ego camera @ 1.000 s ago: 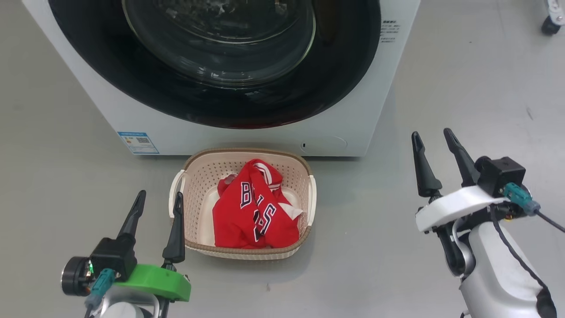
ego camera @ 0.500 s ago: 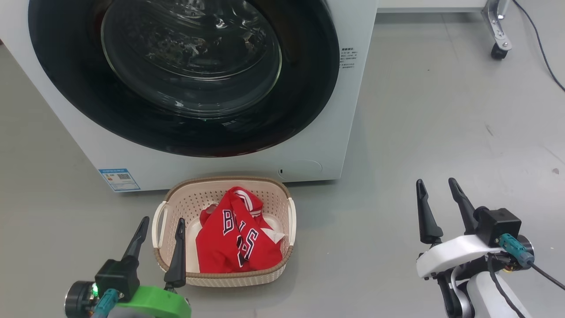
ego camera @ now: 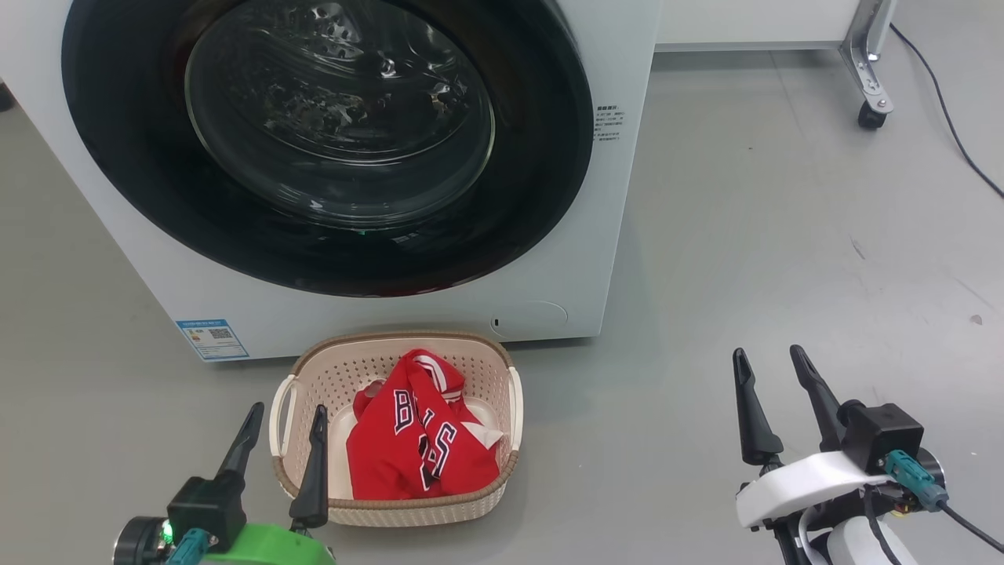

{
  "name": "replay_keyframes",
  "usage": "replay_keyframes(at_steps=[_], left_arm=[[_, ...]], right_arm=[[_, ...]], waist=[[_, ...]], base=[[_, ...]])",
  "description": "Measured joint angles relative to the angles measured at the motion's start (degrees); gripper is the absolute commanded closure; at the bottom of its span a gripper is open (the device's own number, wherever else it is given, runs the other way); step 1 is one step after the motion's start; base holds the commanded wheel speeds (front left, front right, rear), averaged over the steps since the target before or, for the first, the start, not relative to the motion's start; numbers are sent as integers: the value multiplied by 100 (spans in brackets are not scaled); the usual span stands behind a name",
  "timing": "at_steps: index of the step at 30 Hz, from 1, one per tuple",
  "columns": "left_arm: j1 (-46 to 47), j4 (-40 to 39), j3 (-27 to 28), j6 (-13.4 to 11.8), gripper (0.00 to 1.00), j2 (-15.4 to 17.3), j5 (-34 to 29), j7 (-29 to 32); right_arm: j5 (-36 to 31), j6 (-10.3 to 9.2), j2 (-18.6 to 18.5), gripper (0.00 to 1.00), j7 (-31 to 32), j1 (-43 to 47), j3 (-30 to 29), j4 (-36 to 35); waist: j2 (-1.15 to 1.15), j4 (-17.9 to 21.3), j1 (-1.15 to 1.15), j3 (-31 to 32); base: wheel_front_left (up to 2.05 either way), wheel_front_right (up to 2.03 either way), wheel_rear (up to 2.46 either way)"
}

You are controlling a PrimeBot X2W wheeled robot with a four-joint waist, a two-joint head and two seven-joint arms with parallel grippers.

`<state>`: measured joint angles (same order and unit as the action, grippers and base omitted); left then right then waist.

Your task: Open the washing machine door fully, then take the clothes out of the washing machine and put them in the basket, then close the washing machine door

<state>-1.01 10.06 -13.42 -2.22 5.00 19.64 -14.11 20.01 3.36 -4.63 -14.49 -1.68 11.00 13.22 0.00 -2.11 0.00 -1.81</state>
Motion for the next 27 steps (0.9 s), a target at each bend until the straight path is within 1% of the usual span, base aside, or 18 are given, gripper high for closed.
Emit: replay_keyframes(at_steps=[6,7,27], left_arm=[[-29,-16,-1,0,0,14,0,15],[-29,-26,-2,-1,0,14,0,46],[-82,-133,-86,0,0,15,36,127]], right_arm=[[-10,-10,16,0,0,136,12,-98],[-12,-47,19,0,0,147,12,-116],[-52,-51,52,0,0,390,20,-326]], waist=[[0,8,0,52],[0,9,0,57],[0,-10,0,136]], base=[[0,0,0],[0,0,0],[0,0,0]])
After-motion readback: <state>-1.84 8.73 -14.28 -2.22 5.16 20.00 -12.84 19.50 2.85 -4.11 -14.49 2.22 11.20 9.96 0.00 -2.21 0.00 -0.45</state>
